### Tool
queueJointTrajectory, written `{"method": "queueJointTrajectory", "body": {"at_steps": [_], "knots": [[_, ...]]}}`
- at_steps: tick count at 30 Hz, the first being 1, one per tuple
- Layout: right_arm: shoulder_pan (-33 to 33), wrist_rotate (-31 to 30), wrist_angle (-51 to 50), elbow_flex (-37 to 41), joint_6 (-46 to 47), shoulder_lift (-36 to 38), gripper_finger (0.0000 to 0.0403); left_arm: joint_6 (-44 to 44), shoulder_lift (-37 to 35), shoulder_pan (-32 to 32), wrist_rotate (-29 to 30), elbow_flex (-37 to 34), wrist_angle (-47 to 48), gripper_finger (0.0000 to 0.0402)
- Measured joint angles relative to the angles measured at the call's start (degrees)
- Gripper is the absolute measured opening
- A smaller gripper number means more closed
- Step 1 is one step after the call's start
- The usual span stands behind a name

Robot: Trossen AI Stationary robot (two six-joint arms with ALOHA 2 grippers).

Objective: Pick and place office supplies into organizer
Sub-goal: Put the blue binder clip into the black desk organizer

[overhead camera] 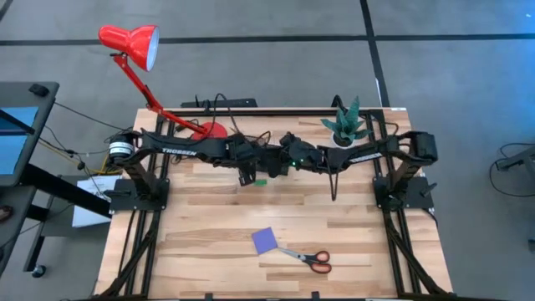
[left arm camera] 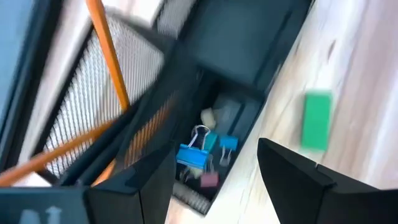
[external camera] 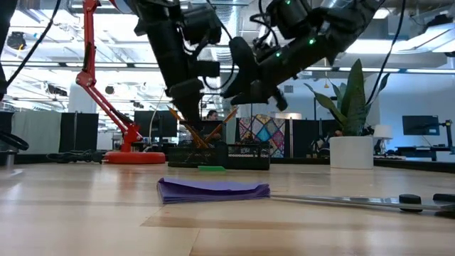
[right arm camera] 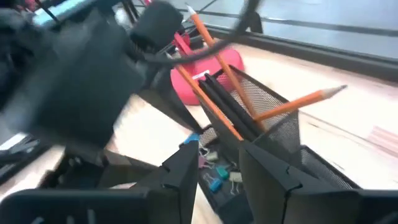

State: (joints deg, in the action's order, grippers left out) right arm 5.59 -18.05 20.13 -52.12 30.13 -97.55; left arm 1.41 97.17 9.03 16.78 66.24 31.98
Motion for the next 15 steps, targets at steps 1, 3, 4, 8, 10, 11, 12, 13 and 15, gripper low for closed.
{"method": "queueJointTrajectory", "body": {"at_steps": [1,3,4,8,10,11,12,13,15], "knots": [[-0.52,-1.11,-0.16,0.00,0.02,0.17,0.0113,0.23,-1.03,-0.01,-0.19,-0.76,-1.63,0.0217],[-1.52,-1.70,0.43,0.00,-0.04,0.15,0.0113,0.52,-2.97,-0.04,-0.74,-2.18,-3.80,0.0217],[-1.90,-1.64,1.28,0.00,-0.08,0.06,0.0113,0.77,-3.82,-0.01,-1.28,-2.88,-5.03,0.0217],[-2.47,-1.66,5.28,0.08,-0.15,-1.16,0.0113,0.76,-6.59,-0.01,-3.01,-5.22,-10.36,0.0217],[-2.28,-1.62,6.50,0.00,-0.02,-1.13,0.0113,0.51,-7.73,-0.04,-4.66,-6.33,-13.23,0.0217],[-2.13,-1.61,6.41,-0.07,0.29,-1.07,0.0113,0.43,-7.88,-0.05,-4.99,-6.72,-13.69,0.0217],[-2.09,-1.52,5.74,-0.06,0.70,-1.06,0.0113,0.25,-7.80,-0.08,-5.29,-6.81,-13.72,0.0217],[-2.04,-1.25,5.16,0.00,1.19,-1.12,0.0113,-0.31,-7.70,-0.08,-5.36,-6.85,-13.61,0.0217],[-2.05,-1.04,5.42,0.05,1.77,-1.14,0.0113,-1.77,-7.70,-0.06,-5.35,-6.89,-13.77,0.0217]]}}
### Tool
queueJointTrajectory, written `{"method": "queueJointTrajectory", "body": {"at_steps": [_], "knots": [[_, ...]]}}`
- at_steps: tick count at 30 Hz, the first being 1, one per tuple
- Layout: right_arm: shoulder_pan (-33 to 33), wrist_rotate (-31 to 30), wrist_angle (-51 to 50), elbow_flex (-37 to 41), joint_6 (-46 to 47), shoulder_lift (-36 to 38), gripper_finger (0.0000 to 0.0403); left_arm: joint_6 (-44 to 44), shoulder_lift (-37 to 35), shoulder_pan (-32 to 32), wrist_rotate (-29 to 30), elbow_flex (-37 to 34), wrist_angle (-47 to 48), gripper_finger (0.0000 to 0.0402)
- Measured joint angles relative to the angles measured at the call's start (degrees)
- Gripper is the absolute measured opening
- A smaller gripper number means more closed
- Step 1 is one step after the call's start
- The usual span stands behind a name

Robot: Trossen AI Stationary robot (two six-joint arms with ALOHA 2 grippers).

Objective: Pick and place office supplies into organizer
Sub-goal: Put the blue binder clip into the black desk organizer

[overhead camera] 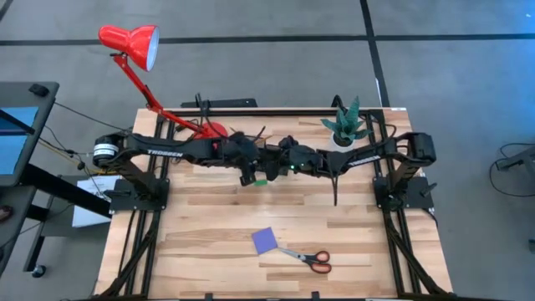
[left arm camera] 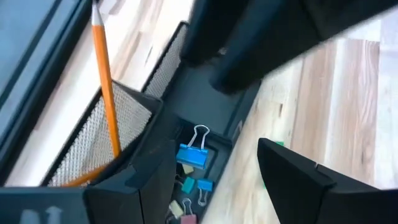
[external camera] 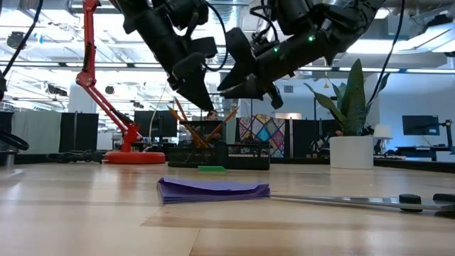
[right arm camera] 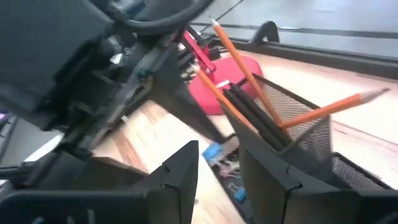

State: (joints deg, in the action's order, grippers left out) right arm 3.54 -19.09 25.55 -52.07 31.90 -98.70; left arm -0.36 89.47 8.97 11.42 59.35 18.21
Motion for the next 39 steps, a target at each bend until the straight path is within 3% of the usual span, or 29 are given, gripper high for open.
{"method": "queueJointTrajectory", "body": {"at_steps": [5,9,14,24,33,39], "knots": [[-0.03,1.32,0.60,0.13,1.62,-3.78,0.0113,-1.76,0.40,0.02,0.15,0.00,-1.22,0.0217],[0.47,2.76,10.97,-0.20,1.41,-8.35,0.0113,-2.26,0.39,-0.07,1.47,0.02,2.51,0.0217],[1.19,1.15,12.80,-0.16,-0.71,-8.41,0.0113,0.07,0.39,-0.07,3.44,0.00,3.10,0.0217],[0.60,-1.66,9.02,-0.05,-1.94,-6.86,0.0113,0.59,0.39,0.09,2.49,0.02,2.18,0.0217],[-2.53,-5.73,2.07,-0.05,-5.38,-0.19,0.0113,1.14,0.39,0.79,3.95,0.02,1.54,0.0217],[-2.36,-2.77,0.25,-0.05,-5.40,0.02,0.0113,0.97,0.39,0.70,2.05,0.02,1.32,0.0217]]}}
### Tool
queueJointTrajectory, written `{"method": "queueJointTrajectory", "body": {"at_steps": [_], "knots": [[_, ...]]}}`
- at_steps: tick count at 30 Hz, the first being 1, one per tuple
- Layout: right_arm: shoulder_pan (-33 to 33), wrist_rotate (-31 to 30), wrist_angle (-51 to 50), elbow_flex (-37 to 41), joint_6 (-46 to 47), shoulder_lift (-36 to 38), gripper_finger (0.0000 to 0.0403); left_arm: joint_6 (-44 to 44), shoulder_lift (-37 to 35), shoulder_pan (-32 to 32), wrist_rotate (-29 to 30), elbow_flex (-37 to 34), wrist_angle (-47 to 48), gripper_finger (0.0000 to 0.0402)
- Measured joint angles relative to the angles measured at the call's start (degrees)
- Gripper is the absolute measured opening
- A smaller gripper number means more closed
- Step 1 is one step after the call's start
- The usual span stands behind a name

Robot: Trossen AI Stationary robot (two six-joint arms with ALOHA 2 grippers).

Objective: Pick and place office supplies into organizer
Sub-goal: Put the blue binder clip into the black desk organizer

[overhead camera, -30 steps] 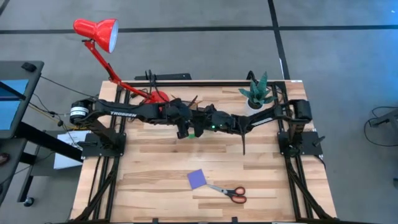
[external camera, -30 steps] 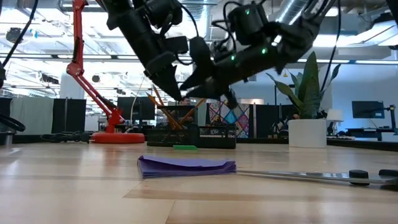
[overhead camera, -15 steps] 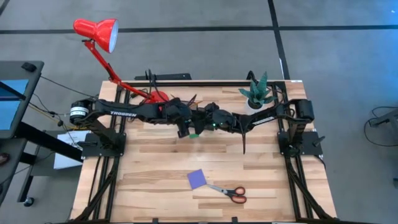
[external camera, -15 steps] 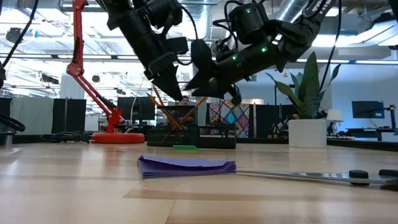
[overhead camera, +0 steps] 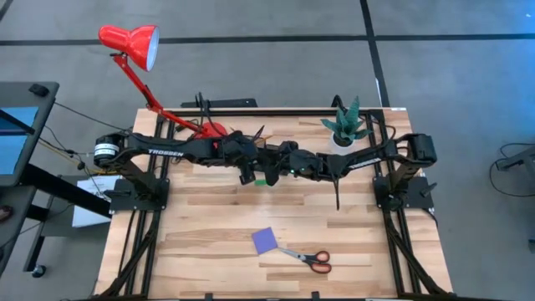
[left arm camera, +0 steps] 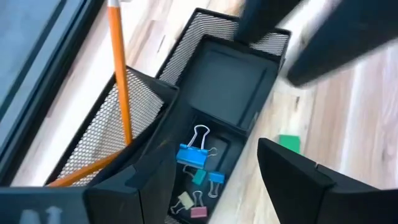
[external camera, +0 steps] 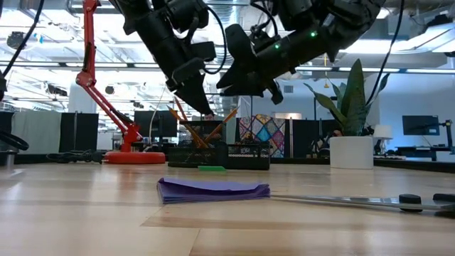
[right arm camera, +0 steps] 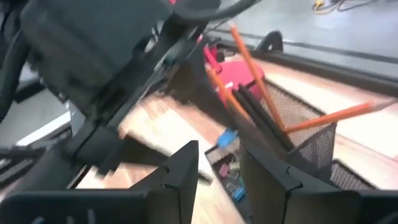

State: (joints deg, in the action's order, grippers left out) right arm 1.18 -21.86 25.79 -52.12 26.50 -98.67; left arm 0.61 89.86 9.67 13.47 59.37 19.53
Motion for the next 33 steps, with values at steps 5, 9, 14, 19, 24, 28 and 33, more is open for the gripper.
{"method": "queueJointTrajectory", "body": {"at_steps": [5,9,14,19,24,28,33], "knots": [[-0.09,1.98,-1.34,0.02,-4.11,0.00,0.0113,-3.71,0.00,0.02,-3.67,0.00,0.20,0.0217],[-0.06,5.48,-0.69,0.02,-5.94,0.00,0.0113,-6.70,0.00,0.00,-9.46,0.00,0.35,0.0217],[-0.08,7.75,-2.93,0.02,-6.01,0.00,0.0113,-8.75,0.00,0.00,-10.08,0.00,0.13,0.0217],[-0.04,6.82,-5.19,0.04,-6.39,0.00,0.0113,-10.87,-0.20,0.09,-10.01,0.02,-0.98,0.0217],[0.44,6.98,-3.90,0.04,-8.86,0.00,0.0113,-12.99,-0.24,0.11,-13.03,0.09,-3.48,0.0217],[0.35,6.96,-3.71,0.00,-9.04,-0.69,0.0113,-13.43,-0.24,0.09,-14.34,0.09,-4.01,0.0217],[0.18,7.71,0.86,-0.31,-9.05,-6.19,0.0113,-14.15,-0.24,0.13,-14.47,0.08,-3.77,0.0217]]}}
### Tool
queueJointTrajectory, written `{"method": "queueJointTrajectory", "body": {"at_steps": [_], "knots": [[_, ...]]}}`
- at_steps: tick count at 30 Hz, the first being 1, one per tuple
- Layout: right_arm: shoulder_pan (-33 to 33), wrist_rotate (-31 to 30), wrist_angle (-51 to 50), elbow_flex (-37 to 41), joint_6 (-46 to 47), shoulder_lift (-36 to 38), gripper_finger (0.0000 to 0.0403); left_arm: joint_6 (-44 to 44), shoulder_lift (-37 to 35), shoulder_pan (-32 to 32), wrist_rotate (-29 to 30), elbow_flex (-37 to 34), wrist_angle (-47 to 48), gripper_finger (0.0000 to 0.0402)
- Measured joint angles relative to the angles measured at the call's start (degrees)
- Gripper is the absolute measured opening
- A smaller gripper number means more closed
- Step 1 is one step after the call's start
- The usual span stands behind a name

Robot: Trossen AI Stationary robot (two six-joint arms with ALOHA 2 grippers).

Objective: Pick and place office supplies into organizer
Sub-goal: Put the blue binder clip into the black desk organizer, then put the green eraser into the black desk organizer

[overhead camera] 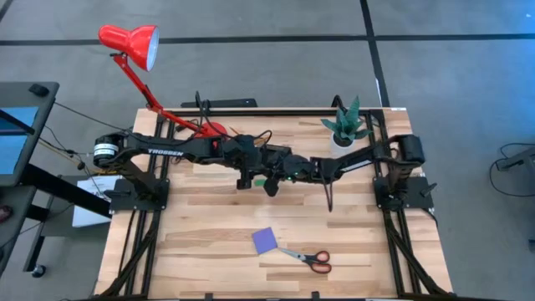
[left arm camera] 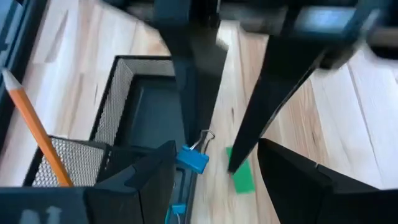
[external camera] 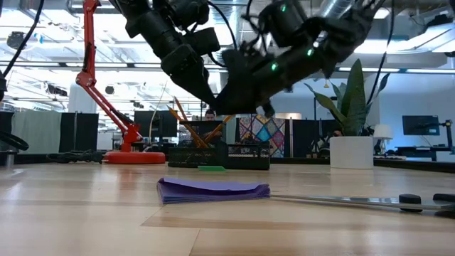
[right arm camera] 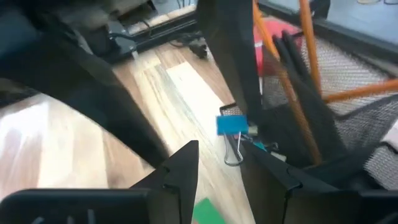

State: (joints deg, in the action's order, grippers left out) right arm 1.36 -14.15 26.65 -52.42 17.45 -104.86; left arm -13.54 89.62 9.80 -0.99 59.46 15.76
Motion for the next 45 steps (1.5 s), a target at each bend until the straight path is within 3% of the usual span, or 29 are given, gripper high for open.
{"method": "queueJointTrajectory", "body": {"at_steps": [6,14,20,28,34,41,45], "knots": [[0.69,-1.33,9.54,0.15,-0.91,-4.00,0.0113,0.09,-0.09,0.04,0.30,0.00,1.30,0.0217],[3.30,-0.68,9.41,0.07,-2.50,-1.72,0.0113,1.55,-0.11,4.30,3.85,0.03,3.81,0.0217],[5.37,-0.66,9.27,0.09,-1.65,-2.05,0.0113,1.74,-0.09,7.36,1.25,0.03,3.30,0.0217],[5.54,1.91,9.07,0.11,-1.41,-2.07,0.0113,2.01,-0.09,6.99,1.08,0.00,4.07,0.0217],[0.52,2.40,-2.60,0.13,-0.91,-0.35,0.0113,7.59,-0.07,4.35,1.08,-0.02,11.68,0.0217],[-7.59,-1.27,-15.95,0.09,1.43,8.43,0.0113,16.06,-0.07,-3.87,1.43,-0.02,13.30,0.0217],[-11.44,-1.10,-25.08,0.07,8.62,10.16,0.0113,25.91,0.38,-8.19,6.71,-0.02,13.46,0.0217]]}}
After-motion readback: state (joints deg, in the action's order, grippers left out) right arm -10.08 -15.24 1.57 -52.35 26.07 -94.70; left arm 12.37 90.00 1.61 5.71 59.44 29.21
